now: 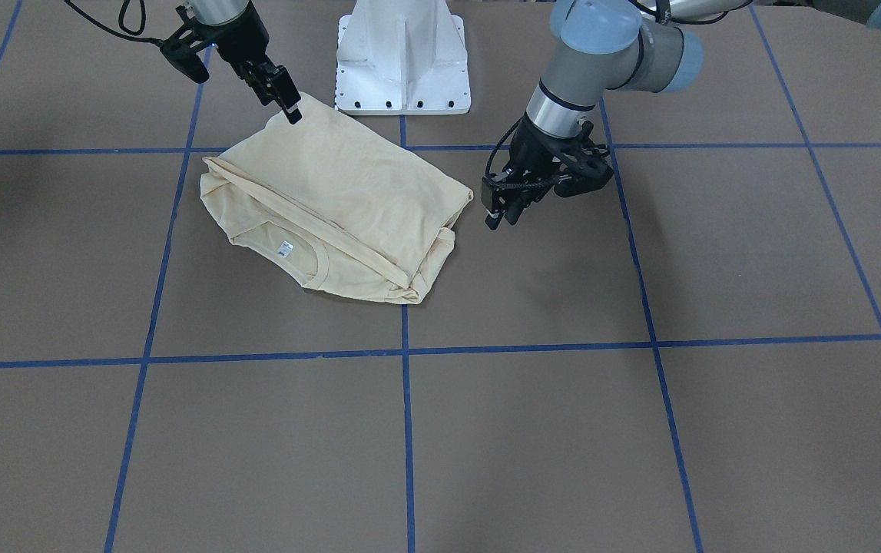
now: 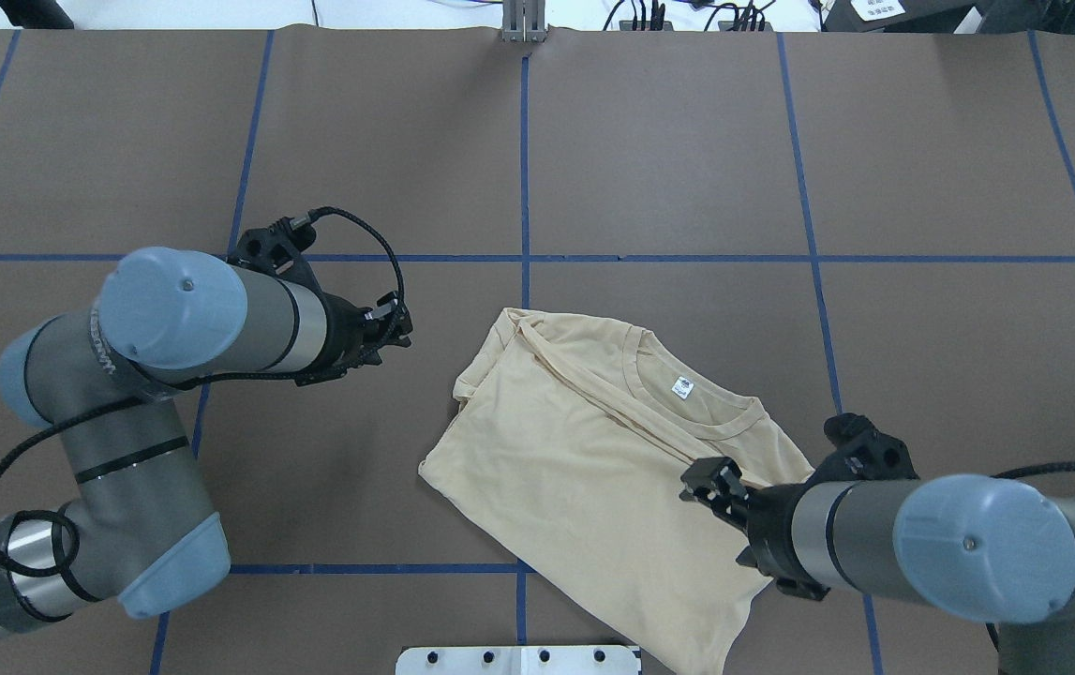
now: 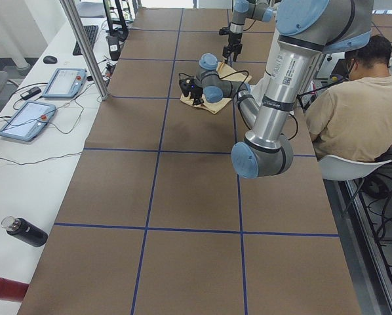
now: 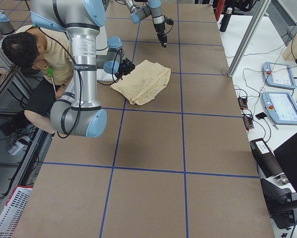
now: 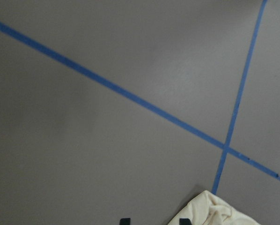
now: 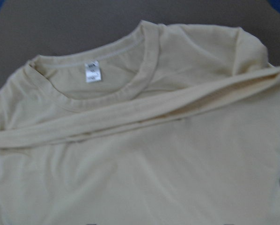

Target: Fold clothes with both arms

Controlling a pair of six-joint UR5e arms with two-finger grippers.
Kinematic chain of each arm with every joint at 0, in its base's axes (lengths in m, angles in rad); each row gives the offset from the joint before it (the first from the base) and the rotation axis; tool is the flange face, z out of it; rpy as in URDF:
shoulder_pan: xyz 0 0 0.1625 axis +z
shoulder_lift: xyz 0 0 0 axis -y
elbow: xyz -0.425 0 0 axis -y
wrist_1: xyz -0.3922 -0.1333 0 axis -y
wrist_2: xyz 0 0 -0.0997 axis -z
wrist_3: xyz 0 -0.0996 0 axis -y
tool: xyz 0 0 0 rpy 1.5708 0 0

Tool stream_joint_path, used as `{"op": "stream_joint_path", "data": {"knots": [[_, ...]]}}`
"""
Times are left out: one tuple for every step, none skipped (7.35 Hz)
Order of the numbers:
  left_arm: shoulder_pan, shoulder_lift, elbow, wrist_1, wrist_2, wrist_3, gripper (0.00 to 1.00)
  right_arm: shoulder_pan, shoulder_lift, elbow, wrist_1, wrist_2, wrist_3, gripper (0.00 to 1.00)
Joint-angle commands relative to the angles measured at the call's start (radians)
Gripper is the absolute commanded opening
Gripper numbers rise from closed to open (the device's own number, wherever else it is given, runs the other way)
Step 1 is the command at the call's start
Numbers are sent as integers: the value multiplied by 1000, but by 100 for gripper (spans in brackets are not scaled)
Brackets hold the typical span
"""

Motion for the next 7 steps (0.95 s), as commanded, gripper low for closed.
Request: {"op": "stream_joint_path", "data": {"knots": [[54,0,-11,15,8,-50,46,143,101,-79,-2,14,-19,100],[67,3,25,9,11,-50,46,155,103,-48,-2,19,-21,100],[86,0,19,12,34,-69,46,157,101,-69,-2,52,-95,100],[134,-3,36,12,37,-75,46,204,104,-89,0,56,-202,100],[149,-9,47,12,37,-75,46,250,104,-105,0,54,-249,100],[150,-1,48,12,37,-75,46,275,115,-123,0,54,-265,100],[153,-3,54,12,37,-75,46,289,124,-129,0,56,-269,100]]}}
